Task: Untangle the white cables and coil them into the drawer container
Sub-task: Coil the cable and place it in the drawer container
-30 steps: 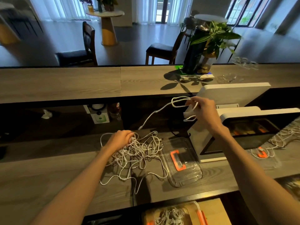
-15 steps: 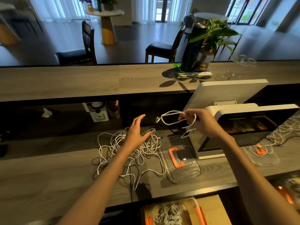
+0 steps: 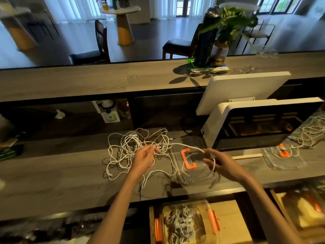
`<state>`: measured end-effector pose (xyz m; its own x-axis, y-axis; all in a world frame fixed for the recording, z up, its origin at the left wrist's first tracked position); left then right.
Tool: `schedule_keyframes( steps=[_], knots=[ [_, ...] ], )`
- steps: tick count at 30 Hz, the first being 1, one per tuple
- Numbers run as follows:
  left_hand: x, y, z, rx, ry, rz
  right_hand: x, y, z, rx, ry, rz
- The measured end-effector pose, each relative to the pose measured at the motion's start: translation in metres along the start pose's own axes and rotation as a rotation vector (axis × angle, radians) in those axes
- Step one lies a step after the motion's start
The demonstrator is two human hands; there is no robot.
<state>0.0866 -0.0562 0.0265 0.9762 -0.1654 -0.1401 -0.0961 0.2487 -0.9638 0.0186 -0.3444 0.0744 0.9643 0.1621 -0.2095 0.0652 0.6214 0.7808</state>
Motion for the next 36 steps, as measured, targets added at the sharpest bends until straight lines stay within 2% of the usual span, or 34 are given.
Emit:
schedule_keyframes(
  steps=[4, 8, 11, 13, 15, 17, 19, 21, 25, 28, 30, 33, 36],
  knots=[
    [-0.026, 0.007, -0.009, -0.142, -0.091, 0.087, -0.028, -0.072, -0.03, -0.174, 0.023, -0.14],
    [-0.044, -0.007, -0.028, -0.127, -0.042, 0.065, -0.046, -0.128, -0.056, -0.301, 0.141, -0.312],
    [-0.051, -0.031, -0.035, -0.007, 0.003, -0.017, -0.053, -0.133, -0.066, -0.353, 0.309, -0.324],
    [-0.054, -0.05, -0.038, 0.039, 0.02, -0.055, -0.048, -0.115, -0.06, -0.346, 0.32, -0.294],
    [-0.056, -0.07, -0.041, 0.066, 0.04, -0.096, -0.036, -0.08, -0.044, -0.276, 0.175, -0.234],
    [-0.056, -0.09, -0.046, 0.073, 0.082, -0.134, -0.024, -0.03, -0.027, -0.098, -0.022, -0.049],
    [-0.055, -0.108, -0.053, 0.053, 0.137, -0.174, -0.016, 0.009, -0.015, 0.047, -0.143, 0.092],
    [-0.053, -0.119, -0.056, 0.012, 0.126, -0.192, -0.01, 0.029, -0.011, 0.11, -0.165, 0.126],
    [-0.043, -0.121, -0.045, -0.053, -0.043, -0.164, -0.007, 0.05, 0.003, 0.346, -0.265, 0.129],
    [-0.04, -0.116, -0.045, -0.085, -0.109, -0.169, -0.007, 0.055, 0.008, 0.443, -0.372, 0.169],
    [-0.043, -0.111, -0.047, -0.214, -0.178, -0.154, -0.009, 0.054, 0.006, 0.465, -0.396, 0.184],
    [-0.046, -0.099, -0.048, -0.411, -0.269, -0.104, -0.017, 0.046, -0.004, 0.512, -0.345, 0.202],
    [-0.047, -0.089, -0.051, -0.702, -0.28, -0.082, -0.026, 0.033, -0.01, 0.503, -0.303, 0.219]
  ],
)
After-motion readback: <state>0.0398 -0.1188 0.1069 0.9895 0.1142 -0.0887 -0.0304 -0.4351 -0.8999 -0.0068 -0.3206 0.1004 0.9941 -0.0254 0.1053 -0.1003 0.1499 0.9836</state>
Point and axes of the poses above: each hand's wrist, its own x-axis towards the middle knuckle, its own z-axis out of the back of the hand, y = z × x, the point moved 7 cm from there along x, towards the middle knuckle, and after that the axes turned 4 degrees about x, right-handed, at the moved point
